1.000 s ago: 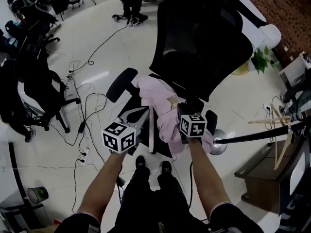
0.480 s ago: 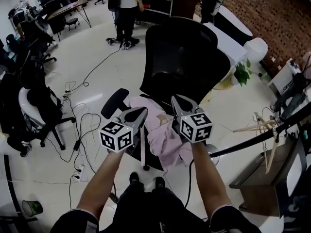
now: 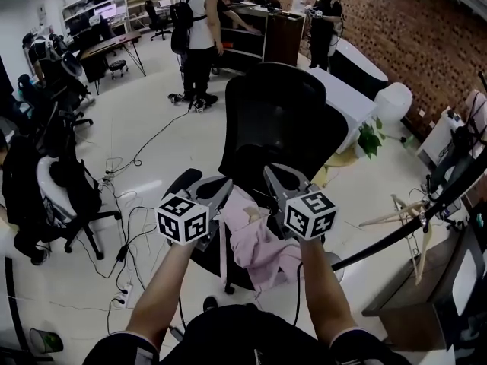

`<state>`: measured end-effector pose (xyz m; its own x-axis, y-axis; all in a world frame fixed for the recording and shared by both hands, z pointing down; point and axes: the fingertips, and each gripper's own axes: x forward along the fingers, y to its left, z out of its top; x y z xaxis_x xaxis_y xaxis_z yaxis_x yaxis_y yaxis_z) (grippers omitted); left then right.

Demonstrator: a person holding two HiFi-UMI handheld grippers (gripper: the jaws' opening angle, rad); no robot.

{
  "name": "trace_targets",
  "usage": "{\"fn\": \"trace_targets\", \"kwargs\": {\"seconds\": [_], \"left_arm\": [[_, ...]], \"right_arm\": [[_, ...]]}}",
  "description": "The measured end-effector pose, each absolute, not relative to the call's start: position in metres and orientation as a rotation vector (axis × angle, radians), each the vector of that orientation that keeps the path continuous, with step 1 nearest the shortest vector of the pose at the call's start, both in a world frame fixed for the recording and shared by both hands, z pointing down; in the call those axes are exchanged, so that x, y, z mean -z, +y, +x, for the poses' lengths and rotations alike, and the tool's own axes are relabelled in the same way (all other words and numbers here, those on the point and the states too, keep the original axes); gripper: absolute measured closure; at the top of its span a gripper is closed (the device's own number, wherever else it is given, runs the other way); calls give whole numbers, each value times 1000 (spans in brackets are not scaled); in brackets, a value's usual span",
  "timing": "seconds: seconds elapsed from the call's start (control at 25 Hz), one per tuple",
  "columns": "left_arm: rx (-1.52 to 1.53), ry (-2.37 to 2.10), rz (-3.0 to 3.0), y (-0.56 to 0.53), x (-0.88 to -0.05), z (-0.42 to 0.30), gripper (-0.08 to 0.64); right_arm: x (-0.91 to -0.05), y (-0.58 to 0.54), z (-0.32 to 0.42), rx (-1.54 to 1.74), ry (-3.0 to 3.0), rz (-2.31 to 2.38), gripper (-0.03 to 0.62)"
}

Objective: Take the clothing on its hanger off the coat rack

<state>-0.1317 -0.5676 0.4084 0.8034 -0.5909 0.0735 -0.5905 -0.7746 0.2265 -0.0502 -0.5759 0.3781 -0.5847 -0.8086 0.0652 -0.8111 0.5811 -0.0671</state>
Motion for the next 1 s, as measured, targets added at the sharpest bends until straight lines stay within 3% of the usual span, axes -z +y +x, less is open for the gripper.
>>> {"fn": "trace_targets", "kwargs": {"seconds": [1.0], "left_arm": [[48,-907,2788,-570,-390,-128,548]], "right_arm": [[-370,-573,-69,-125,-2817,1327,592]]}}
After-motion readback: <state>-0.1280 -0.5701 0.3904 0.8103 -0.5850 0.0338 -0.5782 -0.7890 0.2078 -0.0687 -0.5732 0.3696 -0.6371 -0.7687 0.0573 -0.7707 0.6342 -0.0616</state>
